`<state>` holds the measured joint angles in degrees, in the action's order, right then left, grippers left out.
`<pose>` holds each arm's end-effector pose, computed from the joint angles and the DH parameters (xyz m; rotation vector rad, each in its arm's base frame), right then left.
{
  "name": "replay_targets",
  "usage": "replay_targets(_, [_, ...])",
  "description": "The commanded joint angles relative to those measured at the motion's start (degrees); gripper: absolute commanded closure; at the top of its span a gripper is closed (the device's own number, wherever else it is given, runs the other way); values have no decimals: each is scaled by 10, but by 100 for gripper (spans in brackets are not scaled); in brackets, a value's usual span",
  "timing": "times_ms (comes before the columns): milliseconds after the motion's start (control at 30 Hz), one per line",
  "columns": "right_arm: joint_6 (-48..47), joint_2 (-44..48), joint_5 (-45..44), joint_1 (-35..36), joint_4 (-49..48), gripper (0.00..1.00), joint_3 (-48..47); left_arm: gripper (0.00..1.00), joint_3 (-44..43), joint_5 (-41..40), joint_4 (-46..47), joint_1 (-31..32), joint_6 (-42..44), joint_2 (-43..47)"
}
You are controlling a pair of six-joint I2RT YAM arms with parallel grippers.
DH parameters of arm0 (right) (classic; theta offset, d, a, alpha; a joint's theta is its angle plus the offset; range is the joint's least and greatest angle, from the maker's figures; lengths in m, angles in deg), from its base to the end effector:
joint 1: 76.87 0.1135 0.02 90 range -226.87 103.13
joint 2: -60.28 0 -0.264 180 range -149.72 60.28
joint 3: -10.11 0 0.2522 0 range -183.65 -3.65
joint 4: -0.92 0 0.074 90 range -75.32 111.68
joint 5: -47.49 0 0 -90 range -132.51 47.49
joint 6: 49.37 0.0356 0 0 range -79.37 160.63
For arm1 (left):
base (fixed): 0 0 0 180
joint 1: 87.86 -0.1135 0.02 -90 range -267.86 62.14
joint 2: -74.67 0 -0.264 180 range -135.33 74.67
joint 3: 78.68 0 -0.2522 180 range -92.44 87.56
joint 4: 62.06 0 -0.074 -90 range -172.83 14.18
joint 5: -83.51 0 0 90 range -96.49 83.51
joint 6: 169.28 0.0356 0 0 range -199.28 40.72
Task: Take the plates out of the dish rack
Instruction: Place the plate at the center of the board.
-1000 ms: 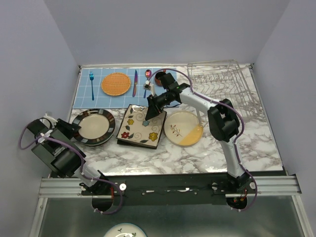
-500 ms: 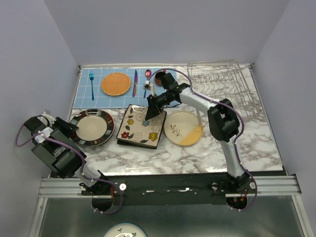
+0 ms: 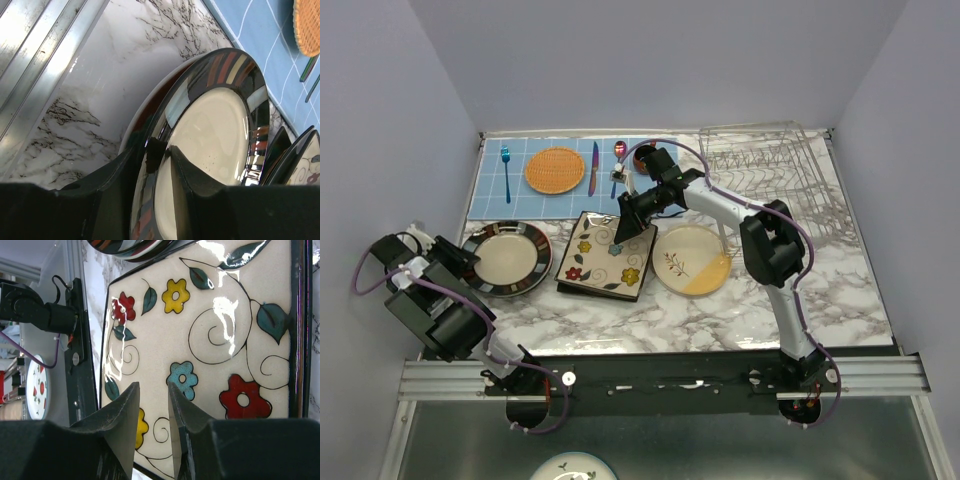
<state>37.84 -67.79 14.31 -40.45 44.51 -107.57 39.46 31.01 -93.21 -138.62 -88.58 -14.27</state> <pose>0.3732 0.3124 0.2002 -1.2185 2.1468 1.4875 0.2024 0.2136 0.1757 -0.9825 2.1546 -0.5109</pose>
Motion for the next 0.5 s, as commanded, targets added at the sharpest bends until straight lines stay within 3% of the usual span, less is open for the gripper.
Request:
replay_targets(0, [0, -18, 5, 6, -6, 63, -13, 57, -3, -95, 40, 0, 49, 3])
replay_targets(467, [-1, -23, 5, 6, -6, 63, -13, 57, -6, -98, 30, 17, 82, 25])
